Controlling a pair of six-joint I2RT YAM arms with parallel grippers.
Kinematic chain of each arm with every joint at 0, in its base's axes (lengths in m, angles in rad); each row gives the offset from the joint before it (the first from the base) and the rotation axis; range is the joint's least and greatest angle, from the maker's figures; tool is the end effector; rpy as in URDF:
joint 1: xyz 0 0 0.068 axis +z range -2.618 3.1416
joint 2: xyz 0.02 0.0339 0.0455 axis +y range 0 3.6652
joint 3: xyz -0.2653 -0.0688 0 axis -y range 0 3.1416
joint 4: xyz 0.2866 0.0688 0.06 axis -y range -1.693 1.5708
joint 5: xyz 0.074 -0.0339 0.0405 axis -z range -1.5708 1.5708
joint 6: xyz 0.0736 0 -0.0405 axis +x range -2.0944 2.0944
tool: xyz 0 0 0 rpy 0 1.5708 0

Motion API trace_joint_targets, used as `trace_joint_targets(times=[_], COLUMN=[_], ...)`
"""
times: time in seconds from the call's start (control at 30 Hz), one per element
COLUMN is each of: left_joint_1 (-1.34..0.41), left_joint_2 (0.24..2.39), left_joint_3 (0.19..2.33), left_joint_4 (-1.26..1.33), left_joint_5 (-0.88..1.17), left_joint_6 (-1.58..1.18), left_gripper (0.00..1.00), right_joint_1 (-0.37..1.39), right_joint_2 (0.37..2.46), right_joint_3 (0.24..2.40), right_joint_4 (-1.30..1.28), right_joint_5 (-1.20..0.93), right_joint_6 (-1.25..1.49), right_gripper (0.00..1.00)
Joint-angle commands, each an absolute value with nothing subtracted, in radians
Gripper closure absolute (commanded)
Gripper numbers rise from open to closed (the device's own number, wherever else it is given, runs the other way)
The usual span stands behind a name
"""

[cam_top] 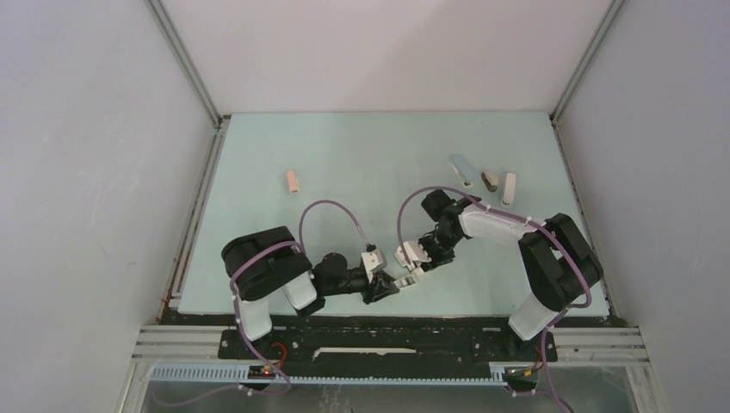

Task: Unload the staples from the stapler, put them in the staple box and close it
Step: Close the staple box at the center of the board.

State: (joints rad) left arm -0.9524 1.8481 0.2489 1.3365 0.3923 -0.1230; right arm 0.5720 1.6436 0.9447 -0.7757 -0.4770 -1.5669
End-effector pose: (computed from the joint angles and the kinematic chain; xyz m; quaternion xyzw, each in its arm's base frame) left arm 0.1403 -0.2458 0.0436 0.4222 0.6647 -0.4385 0.4333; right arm 0.2429 0.1966 0.1009 -0.8566 0.4565 0.1851 0.1537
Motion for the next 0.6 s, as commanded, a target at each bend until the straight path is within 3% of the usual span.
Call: trace_joint_targets(times=[0.0,0.57], left_joint_1=[-0.942,-0.902], left_joint_2=[1.839,1.831], left_joint_3=[0.227,0.226], left_joint_4=[1.392,1.386], left_joint_5=[0.452,0.472], left_joint_6=[-0.097,-0.088], left_gripper=[0.65,0.65], right_joint_1=[0.595,0.641], right_joint_2=[1.612,1.574], right_joint_3=[0.914,0.880], right_joint_4=[-0.775,-0.764], right_joint_5=[-0.477,-0.476], right_joint_6=[-1.637,-1.696], right_gripper=[0.61,0.60])
